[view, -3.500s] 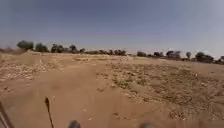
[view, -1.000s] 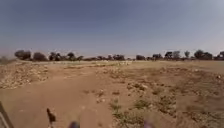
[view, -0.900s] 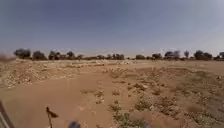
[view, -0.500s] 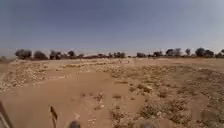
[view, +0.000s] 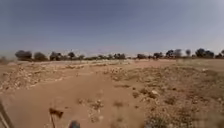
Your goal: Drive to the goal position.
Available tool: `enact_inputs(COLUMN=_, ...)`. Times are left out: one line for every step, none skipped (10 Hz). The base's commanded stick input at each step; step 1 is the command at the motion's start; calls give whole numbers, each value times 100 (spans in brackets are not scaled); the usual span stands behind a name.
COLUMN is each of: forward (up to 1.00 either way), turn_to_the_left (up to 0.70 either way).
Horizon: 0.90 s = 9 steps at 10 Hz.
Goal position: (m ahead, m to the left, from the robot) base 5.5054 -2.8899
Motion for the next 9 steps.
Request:
enact_inputs(forward=50, turn_to_the_left=0)
enact_inputs(forward=50, turn_to_the_left=0)
enact_inputs(forward=50, turn_to_the_left=0)
enact_inputs(forward=50, turn_to_the_left=0)
enact_inputs(forward=50, turn_to_the_left=0)
enact_inputs(forward=50, turn_to_the_left=0)
enact_inputs(forward=50, turn_to_the_left=0)
enact_inputs(forward=50, turn_to_the_left=0)
enact_inputs(forward=50, turn_to_the_left=0)
